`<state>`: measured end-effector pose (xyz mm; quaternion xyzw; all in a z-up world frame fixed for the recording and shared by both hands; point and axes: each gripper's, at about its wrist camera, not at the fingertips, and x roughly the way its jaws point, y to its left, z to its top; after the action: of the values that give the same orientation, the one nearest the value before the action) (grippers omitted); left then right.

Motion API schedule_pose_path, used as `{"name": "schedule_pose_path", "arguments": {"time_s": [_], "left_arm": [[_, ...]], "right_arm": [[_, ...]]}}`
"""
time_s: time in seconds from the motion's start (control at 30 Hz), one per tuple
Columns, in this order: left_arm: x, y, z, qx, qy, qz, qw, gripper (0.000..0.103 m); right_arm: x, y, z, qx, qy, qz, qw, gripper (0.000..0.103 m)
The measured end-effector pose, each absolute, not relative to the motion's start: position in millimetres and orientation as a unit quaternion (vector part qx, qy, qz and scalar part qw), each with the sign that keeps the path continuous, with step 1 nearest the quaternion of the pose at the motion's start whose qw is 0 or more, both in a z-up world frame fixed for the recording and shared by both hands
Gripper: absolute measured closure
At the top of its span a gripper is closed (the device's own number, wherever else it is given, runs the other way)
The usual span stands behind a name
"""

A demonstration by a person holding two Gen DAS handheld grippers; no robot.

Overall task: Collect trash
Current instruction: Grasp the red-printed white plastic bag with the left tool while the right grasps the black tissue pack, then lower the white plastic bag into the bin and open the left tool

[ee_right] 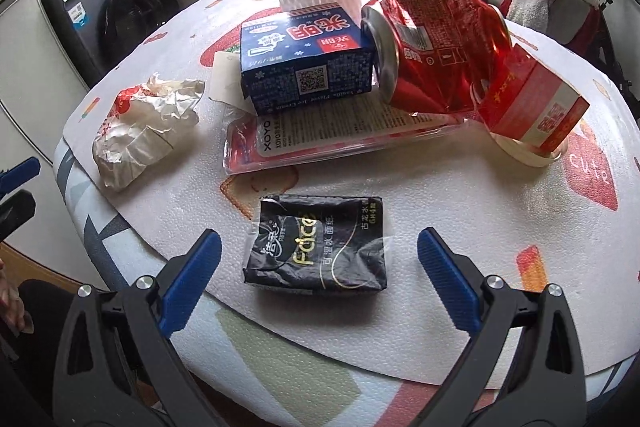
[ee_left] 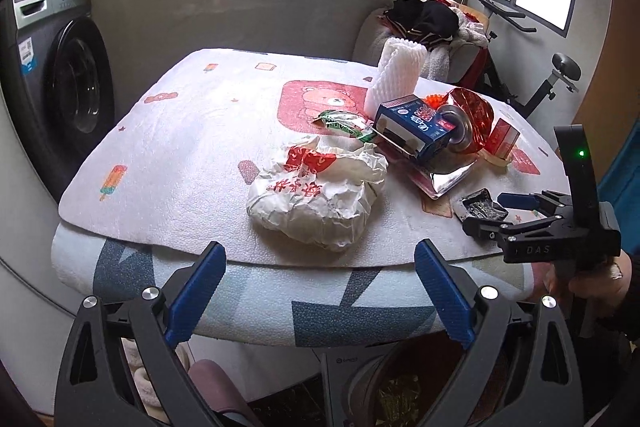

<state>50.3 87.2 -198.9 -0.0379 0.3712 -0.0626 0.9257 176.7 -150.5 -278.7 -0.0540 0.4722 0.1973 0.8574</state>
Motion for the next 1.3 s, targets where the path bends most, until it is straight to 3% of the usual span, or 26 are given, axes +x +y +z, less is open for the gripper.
{"name": "schedule_pose_path", "arguments": {"time_s": [0.07, 0.23, 0.63, 0.93, 1.0, 1.03, 1.17, 1.3], "left_arm": [[57, 86, -198, -0.030, 0.373, -0.066, 0.925, 0.010], [75, 84, -197, -0.017, 0.381, -0.074, 0.922, 0.010], [145, 95, -212, -0.002, 0.423, -0.085, 0.902, 0.010], [187, 113, -244, -0.053, 0.479, -0.110, 0.869, 0.010], [187, 114, -248, -0.072, 0.479, -0.118, 0.867, 0.017], [184, 112, -248, -0.068, 0.475, -0.119, 0.869, 0.028], [174, 107, -242, -0.082, 0.475, -0.137, 0.866, 0.051], [157, 97, -228, -0.056, 0.463, -0.134, 0.874, 0.056]], "right_arm": [[176, -147, -280, -0.062, 0.472, 0.192, 0.858, 0.012], [179, -148, -275, -0.051, 0.470, 0.197, 0.859, 0.039], [158, -183, -247, -0.006, 0.429, 0.193, 0.883, 0.040], [145, -211, -243, 0.032, 0.422, 0.185, 0.887, 0.040], [143, -215, -243, 0.037, 0.422, 0.184, 0.887, 0.040], [142, -216, -242, 0.038, 0.422, 0.183, 0.887, 0.040], [136, -217, -240, 0.041, 0.418, 0.183, 0.889, 0.040], [128, -218, -234, 0.043, 0.410, 0.186, 0.892, 0.040]]}}
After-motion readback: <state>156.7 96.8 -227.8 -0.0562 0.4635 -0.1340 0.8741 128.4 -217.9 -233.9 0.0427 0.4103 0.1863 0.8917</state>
